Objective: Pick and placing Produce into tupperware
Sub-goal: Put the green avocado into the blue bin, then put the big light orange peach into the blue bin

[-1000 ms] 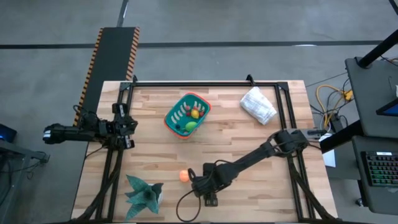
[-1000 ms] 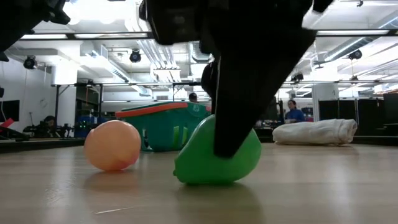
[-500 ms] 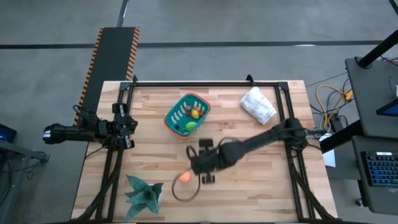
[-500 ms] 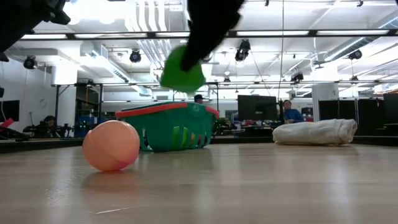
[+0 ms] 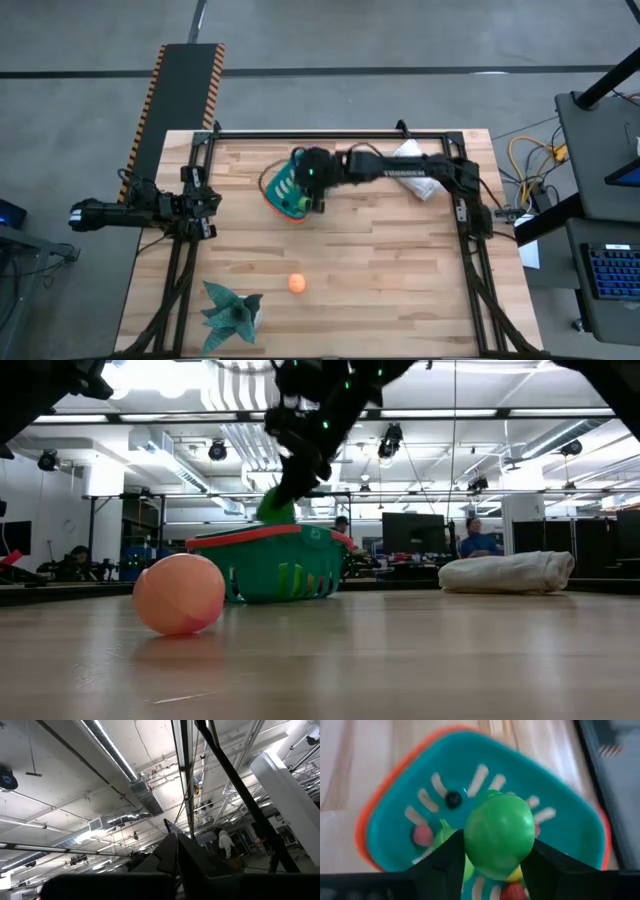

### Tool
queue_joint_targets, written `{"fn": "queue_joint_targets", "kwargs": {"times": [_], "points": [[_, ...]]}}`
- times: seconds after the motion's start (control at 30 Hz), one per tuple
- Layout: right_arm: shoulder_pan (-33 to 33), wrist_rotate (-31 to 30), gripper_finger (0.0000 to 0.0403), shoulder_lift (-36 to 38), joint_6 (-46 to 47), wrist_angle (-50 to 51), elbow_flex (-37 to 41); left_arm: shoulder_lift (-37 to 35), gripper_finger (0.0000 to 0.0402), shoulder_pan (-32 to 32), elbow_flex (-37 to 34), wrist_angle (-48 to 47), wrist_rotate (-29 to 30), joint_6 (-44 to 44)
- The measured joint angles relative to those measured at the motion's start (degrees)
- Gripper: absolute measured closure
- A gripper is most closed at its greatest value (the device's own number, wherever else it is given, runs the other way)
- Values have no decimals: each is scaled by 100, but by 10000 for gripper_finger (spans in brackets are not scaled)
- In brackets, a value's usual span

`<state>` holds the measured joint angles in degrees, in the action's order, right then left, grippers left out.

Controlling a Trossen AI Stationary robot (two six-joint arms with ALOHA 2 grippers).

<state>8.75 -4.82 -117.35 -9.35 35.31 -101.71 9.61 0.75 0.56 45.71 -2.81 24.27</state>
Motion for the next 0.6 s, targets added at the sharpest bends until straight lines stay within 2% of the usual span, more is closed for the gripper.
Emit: {"fn": "queue_joint_targets", "kwargs": {"times": [0.13,0.27,0.37,0.5,0.6], "points": [[270,572,192,-8,62,64,2,1,402,0,0,-36,0,1],[247,632,105,25,67,-22,-15,9,402,0,0,-41,-2,0],[135,658,59,28,445,427,-139,9,402,0,0,-39,-2,0],[-299,1079,45,245,1570,1557,-366,11,402,1,0,-40,-2,2],[-1067,1022,56,559,2183,1795,-368,7,402,2,0,-62,-4,0]]}}
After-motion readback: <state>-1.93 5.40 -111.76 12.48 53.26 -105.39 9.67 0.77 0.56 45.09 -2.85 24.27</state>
